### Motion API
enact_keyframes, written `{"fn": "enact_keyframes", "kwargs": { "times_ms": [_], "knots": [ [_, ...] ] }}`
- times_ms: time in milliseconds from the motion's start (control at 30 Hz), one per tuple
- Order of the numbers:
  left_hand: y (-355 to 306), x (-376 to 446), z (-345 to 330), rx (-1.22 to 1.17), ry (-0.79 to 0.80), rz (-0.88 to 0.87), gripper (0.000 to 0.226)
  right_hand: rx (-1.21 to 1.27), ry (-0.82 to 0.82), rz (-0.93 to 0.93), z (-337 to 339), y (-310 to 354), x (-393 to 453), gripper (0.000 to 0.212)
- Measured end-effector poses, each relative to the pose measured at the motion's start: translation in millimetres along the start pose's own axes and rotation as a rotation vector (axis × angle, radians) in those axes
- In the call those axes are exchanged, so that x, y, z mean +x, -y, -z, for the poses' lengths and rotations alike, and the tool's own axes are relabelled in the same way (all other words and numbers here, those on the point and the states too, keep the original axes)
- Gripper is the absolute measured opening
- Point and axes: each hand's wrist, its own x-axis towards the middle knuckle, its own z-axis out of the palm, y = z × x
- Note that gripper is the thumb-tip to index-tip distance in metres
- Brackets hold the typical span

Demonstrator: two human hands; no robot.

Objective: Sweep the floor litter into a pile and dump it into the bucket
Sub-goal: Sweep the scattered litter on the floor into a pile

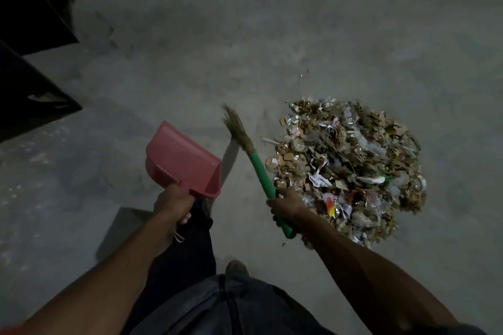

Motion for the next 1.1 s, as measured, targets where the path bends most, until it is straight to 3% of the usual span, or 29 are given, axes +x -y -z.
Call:
{"fn": "enact_keyframes", "kwargs": {
  "times_ms": [200, 333, 433, 600, 733, 933, 1000, 1100],
  "knots": [
    [-85.4, 102.1, 44.4, 0.055, 0.073, -0.066, 0.010, 0.250, -0.267, -0.125, 22.3, 100.4, 74.7, 0.026],
    [-142.5, 150.5, 79.6, 0.119, 0.143, -0.136, 0.010, 0.439, -0.353, -0.141, 35.0, 167.6, 90.9, 0.020],
    [-183.6, 177.0, 100.2, 0.146, 0.157, -0.171, 0.012, 0.516, -0.336, -0.114, 35.6, 207.2, 89.8, 0.019],
    [-253.8, 207.9, 114.5, 0.175, 0.172, -0.223, 0.010, 0.610, -0.227, -0.057, 30.8, 266.5, 113.8, 0.038],
    [-314.1, 240.3, 112.5, 0.188, 0.186, -0.255, 0.009, 0.466, -0.235, 0.001, 38.1, 306.3, 165.3, 0.050],
    [-411.9, 299.3, 94.3, 0.273, 0.194, -0.277, 0.015, 0.353, -0.236, -0.049, 104.3, 363.4, 266.0, 0.028],
    [-444.3, 315.3, 85.9, 0.290, 0.199, -0.269, 0.019, 0.429, -0.255, -0.114, 132.7, 379.6, 300.3, 0.028],
    [-490.2, 334.4, 72.2, 0.321, 0.207, -0.262, 0.013, 0.694, -0.251, -0.206, 175.6, 399.9, 336.7, 0.009]
  ]
}}
